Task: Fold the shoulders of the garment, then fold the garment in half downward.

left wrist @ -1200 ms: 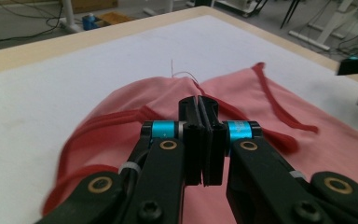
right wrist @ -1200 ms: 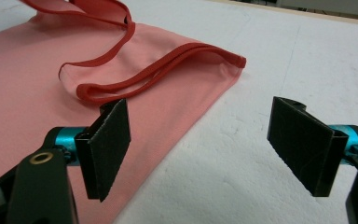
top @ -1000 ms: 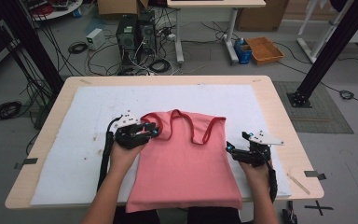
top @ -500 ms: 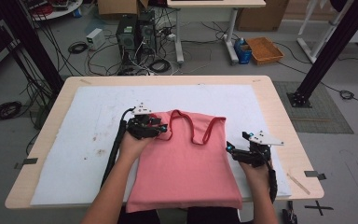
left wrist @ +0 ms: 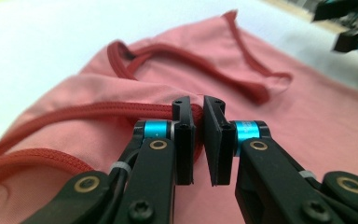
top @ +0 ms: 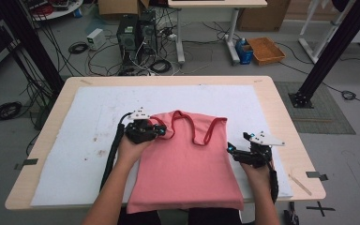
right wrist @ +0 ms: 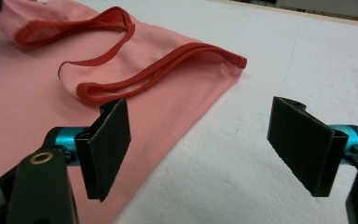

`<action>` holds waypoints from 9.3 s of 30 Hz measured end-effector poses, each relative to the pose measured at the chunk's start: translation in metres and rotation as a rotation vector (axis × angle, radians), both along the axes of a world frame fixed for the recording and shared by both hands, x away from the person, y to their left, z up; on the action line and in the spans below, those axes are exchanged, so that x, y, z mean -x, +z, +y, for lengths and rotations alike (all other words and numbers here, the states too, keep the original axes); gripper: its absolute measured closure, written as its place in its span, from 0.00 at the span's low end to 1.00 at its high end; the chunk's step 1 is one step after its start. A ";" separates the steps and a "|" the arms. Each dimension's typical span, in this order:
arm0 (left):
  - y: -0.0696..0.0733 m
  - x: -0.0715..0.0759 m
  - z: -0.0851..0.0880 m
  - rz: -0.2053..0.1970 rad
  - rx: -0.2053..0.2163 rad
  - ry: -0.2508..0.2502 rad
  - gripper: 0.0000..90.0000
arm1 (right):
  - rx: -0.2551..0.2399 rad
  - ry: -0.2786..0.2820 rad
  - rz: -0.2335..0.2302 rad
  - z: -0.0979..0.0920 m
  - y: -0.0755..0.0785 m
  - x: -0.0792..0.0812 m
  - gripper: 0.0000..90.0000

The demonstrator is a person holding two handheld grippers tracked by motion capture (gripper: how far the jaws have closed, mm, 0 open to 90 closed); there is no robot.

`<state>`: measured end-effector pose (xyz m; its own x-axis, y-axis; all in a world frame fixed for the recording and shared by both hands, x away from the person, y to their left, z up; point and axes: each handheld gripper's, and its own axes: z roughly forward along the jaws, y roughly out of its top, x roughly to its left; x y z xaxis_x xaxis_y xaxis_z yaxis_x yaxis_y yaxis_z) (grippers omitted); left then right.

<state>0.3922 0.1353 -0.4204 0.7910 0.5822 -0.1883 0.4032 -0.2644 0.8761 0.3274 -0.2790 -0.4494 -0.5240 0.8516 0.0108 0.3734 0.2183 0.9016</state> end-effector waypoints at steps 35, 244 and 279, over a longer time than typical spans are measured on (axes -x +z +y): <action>-0.012 0.017 -0.010 -0.008 -0.079 0.100 0.43 | 0.005 -0.007 0.002 0.001 0.000 0.000 0.24; -0.019 0.114 0.088 0.103 0.045 -0.106 0.92 | -0.009 0.454 0.148 -0.015 0.020 0.064 0.95; -0.009 0.038 0.086 0.107 -0.054 0.164 0.34 | -0.013 0.252 0.127 0.002 0.037 -0.007 0.42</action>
